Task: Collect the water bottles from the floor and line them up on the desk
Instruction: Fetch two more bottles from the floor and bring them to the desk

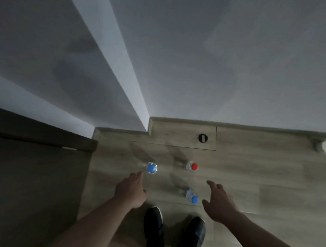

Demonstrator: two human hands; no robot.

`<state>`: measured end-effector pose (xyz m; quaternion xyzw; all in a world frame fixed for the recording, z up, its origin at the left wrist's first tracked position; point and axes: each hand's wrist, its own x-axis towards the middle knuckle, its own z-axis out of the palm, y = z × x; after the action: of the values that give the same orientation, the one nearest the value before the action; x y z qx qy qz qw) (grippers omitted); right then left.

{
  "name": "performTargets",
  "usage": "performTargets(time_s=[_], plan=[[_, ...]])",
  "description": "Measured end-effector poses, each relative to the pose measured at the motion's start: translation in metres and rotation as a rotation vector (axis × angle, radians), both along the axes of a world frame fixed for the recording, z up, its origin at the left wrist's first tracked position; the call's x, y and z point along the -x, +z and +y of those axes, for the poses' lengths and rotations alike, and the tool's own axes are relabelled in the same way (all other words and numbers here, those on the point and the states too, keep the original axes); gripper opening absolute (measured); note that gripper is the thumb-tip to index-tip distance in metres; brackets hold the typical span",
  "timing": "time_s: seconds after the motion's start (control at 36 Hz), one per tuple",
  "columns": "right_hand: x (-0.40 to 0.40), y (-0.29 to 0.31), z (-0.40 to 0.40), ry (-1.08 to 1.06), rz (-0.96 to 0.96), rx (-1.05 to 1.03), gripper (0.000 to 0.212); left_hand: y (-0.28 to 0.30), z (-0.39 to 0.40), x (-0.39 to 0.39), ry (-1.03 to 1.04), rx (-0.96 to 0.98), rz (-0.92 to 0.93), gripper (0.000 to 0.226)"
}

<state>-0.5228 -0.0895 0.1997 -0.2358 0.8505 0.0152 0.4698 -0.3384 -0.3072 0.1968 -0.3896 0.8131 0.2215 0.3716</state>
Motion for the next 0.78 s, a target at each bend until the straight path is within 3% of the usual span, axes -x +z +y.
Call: performTargets(time_s=[0.14,0.28,0.33,0.42,0.58,0.78], plan=[[0.013,-0.102,-0.016,-0.027,0.06,-0.022,0.074,-0.099,0.0,0.026,-0.036,0.027,0.037,0.063],[0.019,-0.184,-0.04,-0.061,0.084,0.005,0.078,-0.177,0.0,0.035,-0.009,0.094,0.089,0.05],[0.022,-0.205,-0.048,-0.052,0.101,0.01,0.072,-0.199,0.003,0.033,-0.032,0.119,0.106,0.049],[0.026,-0.224,-0.057,-0.057,0.146,0.026,0.046,-0.222,0.005,0.029,-0.067,0.188,0.127,0.05],[0.036,-0.231,-0.06,-0.08,0.221,0.031,0.024,-0.226,0.01,0.029,-0.117,0.235,0.113,0.052],[0.024,-0.16,-0.04,-0.069,0.203,0.101,0.013,-0.15,0.024,0.02,-0.009,0.2,0.123,0.036]])
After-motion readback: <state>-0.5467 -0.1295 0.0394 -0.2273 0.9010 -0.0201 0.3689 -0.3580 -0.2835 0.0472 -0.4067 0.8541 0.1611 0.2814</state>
